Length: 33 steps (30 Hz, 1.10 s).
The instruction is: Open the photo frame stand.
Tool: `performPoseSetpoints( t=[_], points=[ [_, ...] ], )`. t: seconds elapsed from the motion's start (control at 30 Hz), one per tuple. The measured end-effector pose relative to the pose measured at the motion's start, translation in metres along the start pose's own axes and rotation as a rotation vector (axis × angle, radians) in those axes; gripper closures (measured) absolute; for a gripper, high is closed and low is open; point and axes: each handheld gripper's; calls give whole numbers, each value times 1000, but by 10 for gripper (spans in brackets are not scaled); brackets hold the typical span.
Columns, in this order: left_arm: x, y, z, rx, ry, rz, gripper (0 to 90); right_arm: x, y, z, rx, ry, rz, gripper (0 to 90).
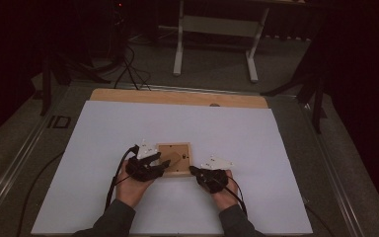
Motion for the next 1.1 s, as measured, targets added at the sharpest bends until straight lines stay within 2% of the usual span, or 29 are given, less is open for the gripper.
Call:
performPoseSetpoints(
  t=[0.17, 0.27, 0.37, 0.43, 0.53, 0.7, 0.97, 1.1],
  points=[
    [7, 8, -3, 7, -11, -9, 724, 0, 0, 0, -1, 0, -1, 895],
    [10, 9, -5, 11, -29, 18, 830, 0, 0, 0, 0, 0, -1, 895],
    [14, 9, -6, 14, -27, 33, 874, 0, 0, 0, 0, 0, -1, 896],
    [18, 6, -5, 13, -8, 57, 892, 0, 0, 0, 0, -1, -2, 895],
    [21, 2, -2, 19, 15, 80, 896, 0, 0, 0, 0, -1, -2, 895],
    [20, -2, 0, 19, 28, 89, 896, 0, 0, 0, 0, -1, -2, 895],
    [11, -3, 2, 12, 58, 58, 872, 0, 0, 0, 1, 1, -1, 895],
    [5, -4, 0, 18, 46, 48, 831, 0, 0, 0, 1, 1, -2, 895]
  ],
)
Point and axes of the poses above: each handheld gripper's, and its own axes: y roughly backward along the jaws, x roughly out of its underside, z roughly to its left, and after that the axes turned 11 degrees about x, right-handed
